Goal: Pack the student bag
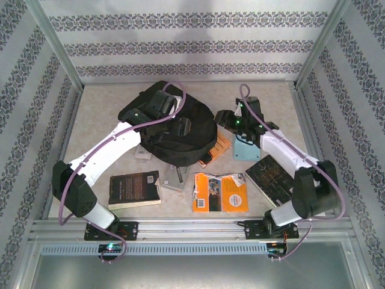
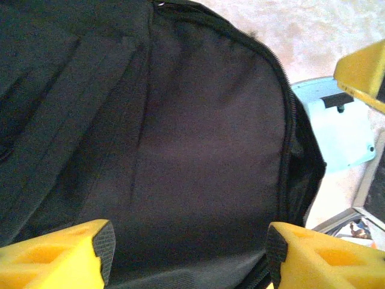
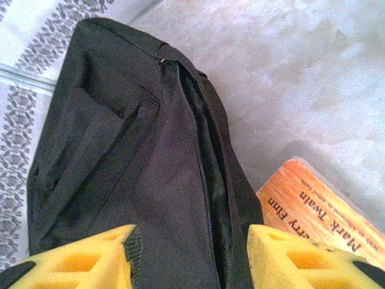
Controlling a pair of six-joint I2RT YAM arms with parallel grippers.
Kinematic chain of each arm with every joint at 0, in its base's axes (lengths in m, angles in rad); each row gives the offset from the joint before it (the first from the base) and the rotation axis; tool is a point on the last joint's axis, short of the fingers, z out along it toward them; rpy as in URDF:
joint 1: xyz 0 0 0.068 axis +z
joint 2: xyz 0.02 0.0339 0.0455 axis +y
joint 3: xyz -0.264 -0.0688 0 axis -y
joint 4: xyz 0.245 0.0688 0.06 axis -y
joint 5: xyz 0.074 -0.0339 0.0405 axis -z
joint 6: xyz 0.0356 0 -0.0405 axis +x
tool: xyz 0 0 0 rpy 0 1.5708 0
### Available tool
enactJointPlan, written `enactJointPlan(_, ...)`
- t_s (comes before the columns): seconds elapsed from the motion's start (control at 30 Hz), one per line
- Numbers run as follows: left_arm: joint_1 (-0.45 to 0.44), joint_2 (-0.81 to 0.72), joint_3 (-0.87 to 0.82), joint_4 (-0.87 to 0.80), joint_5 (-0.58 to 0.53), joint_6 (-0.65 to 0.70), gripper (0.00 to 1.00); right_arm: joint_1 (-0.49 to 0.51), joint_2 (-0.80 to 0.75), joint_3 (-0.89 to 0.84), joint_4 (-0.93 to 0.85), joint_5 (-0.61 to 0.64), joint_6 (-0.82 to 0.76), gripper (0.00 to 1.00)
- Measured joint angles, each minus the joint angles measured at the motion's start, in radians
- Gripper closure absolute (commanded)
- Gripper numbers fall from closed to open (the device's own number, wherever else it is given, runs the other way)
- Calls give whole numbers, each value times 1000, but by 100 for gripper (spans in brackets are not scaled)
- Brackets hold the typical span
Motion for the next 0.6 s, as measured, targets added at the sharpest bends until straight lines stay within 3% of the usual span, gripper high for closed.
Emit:
enactJointPlan(0.23,0,-3,-41,0,-28,14,31,0,188,195,-115,-21,-109,55)
enactJointPlan(0.37,1,-4,-51,0,-31,18,31,2,266,262,-159,-41,-150,68)
enactJointPlan(0.53,1,-16,-62,1,-31,22,31,11,299,303,-199,-52,-182,100)
enactJointPlan(0.6,6,-17,-62,1,-30,22,31,14,299,310,-206,-61,-186,100)
